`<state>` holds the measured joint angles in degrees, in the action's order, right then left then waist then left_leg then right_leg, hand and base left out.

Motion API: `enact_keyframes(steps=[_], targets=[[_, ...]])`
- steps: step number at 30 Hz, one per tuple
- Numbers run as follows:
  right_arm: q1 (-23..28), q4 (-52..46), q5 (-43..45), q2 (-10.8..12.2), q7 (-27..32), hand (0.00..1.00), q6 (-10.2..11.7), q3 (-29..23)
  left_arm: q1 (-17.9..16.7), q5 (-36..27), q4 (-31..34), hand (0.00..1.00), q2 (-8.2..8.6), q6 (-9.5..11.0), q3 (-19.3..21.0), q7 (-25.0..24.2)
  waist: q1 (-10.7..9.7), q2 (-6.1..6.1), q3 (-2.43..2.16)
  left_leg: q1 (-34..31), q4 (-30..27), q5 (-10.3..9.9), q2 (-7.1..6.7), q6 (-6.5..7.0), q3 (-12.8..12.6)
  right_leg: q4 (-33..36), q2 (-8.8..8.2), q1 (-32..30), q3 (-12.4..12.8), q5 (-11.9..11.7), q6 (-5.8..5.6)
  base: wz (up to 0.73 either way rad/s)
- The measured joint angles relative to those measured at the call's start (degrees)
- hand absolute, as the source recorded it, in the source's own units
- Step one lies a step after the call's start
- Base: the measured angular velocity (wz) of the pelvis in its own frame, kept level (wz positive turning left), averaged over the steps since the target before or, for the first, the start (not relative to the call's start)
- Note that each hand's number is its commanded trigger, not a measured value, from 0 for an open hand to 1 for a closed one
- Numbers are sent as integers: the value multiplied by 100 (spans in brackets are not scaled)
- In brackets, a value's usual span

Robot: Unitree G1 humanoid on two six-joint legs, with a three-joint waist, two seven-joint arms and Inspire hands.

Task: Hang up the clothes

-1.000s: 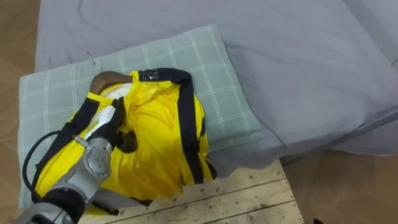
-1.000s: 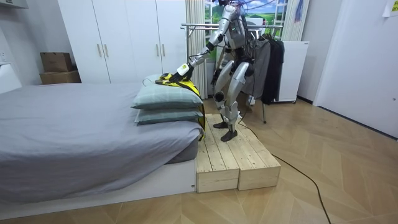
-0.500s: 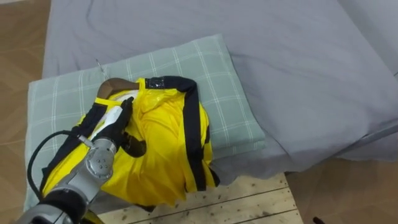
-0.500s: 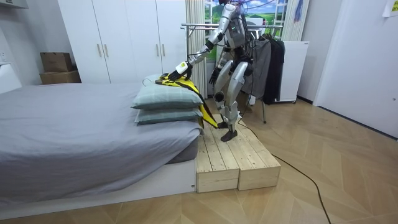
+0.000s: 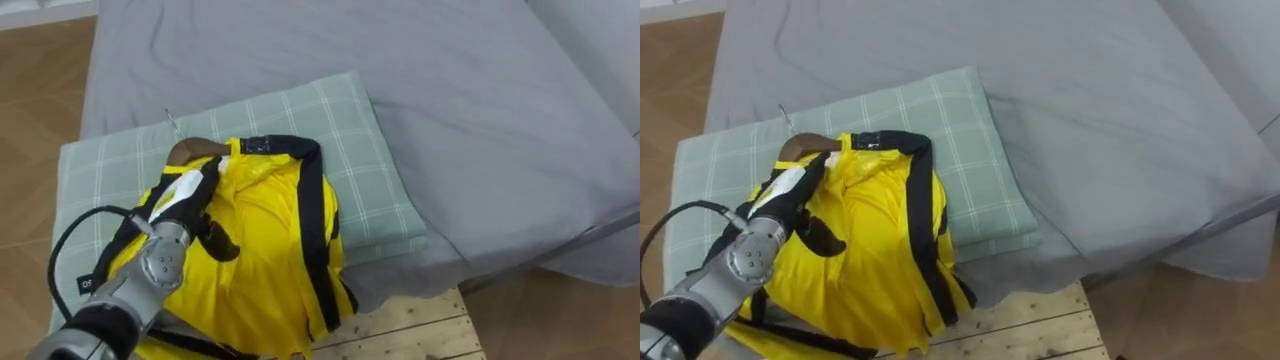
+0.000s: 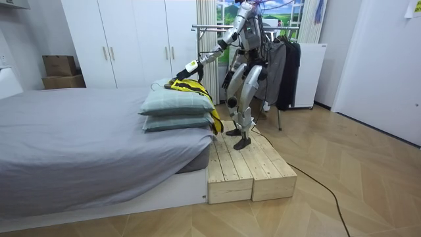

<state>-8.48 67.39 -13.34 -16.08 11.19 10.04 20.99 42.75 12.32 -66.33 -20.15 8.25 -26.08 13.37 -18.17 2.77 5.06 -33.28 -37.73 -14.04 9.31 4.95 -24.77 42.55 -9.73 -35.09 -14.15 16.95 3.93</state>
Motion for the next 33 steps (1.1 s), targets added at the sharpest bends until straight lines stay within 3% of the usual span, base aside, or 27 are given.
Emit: enact_keyframes(steps=[7,14,19,23,33], targets=[[107,153,-21,23,64,0,-12,-45,1,294,29,0,16,309,832,1469,141,9,-7,23,14,29,10,-42,-1,2,15,0,6,-14,26,0],[140,165,-5,20,110,0,-27,-211,1,292,-488,0,-164,352,1056,2438,161,-28,-18,-6,-2,30,22,-47,-2,10,33,-36,27,-17,31,0],[69,173,3,38,183,0,-144,-211,1,165,-810,0,-326,381,1235,2725,163,-122,-29,-71,-5,29,21,-47,-16,28,46,-130,69,-21,36,-4],[42,165,8,50,209,0,-272,-212,2,-105,-944,0,-446,331,1265,2774,165,-146,-39,-263,-87,24,97,-46,-14,20,97,-287,51,-43,54,0],[59,88,9,91,252,0,-380,-207,1,-903,-1024,0,-467,173,1287,2535,197,-151,-35,-521,-193,3,207,-80,-13,36,194,-516,67,-65,97,-3]])
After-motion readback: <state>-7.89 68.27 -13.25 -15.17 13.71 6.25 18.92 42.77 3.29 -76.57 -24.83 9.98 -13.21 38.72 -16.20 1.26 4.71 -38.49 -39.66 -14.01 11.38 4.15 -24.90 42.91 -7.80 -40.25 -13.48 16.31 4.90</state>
